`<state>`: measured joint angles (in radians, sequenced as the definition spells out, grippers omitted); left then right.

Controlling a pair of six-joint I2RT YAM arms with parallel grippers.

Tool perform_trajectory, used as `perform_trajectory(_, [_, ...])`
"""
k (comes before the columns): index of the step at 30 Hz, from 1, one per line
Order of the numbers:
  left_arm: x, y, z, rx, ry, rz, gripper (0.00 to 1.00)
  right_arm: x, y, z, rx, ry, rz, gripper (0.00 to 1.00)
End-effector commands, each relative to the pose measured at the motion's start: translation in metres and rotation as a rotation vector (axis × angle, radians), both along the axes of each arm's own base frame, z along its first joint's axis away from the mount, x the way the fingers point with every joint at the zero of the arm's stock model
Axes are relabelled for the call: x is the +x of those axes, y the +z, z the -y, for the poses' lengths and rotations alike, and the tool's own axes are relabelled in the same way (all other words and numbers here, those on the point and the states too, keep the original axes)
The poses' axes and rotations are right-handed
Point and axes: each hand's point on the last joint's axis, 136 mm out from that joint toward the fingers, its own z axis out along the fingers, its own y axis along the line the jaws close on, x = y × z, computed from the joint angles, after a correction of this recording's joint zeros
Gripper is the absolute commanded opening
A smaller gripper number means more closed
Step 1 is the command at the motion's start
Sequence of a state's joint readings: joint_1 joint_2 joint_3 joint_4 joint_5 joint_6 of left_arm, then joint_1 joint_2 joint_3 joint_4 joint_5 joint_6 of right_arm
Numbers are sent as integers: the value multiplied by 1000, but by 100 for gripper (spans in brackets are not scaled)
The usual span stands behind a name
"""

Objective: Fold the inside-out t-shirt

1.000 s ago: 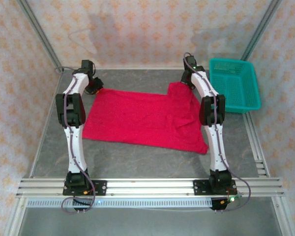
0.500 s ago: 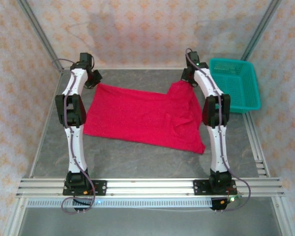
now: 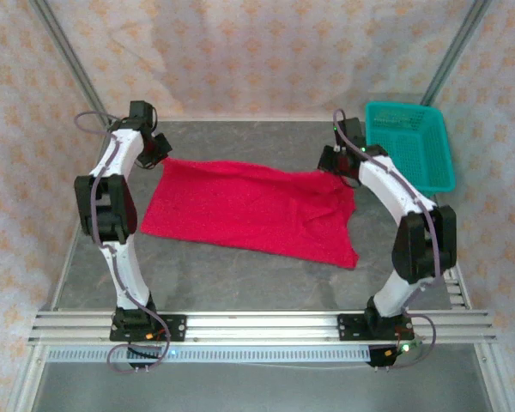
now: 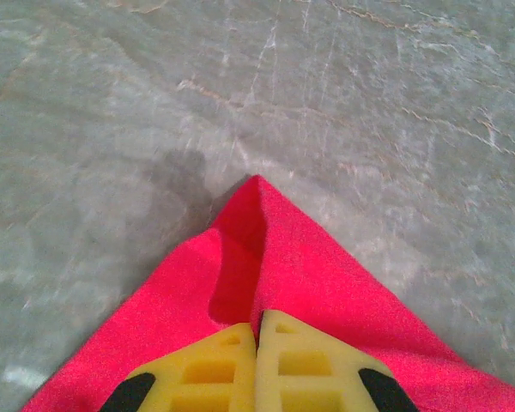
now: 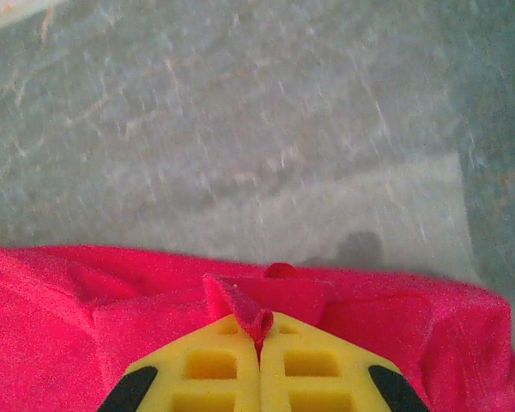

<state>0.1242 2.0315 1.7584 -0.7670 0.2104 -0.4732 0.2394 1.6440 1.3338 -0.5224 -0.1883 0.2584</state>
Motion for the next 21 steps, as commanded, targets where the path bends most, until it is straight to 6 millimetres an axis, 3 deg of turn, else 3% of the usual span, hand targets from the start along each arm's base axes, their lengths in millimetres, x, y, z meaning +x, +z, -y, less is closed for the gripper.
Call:
perform_trajectory(1, [-18, 16, -9, 66, 35, 37, 0, -20, 19, 4, 24, -17, 73, 0])
perform_trajectory(3, [-35, 23, -11, 89, 45, 42, 0, -37, 17, 8, 19, -17, 71, 0])
perform_trajectory(7, [-62, 15, -13, 111, 65, 20, 0, -66, 4, 11, 25, -16, 32, 0])
perform_trajectory(10, [-79, 2, -15, 121, 74, -16, 0, -86, -10, 10, 44, -15, 7, 0])
perform_trajectory(17, [-112, -38, -12, 115, 88, -95, 0, -123, -64, -1, 134, -39, -112, 1])
perform_trajectory(19, [-120, -45, -12, 120, 96, -114, 15, -135, -78, -2, 151, -63, -149, 14])
perform_trajectory(21, [-126, -45, -16, 141, 107, -123, 46, -146, -81, 9, 125, -110, -171, 38])
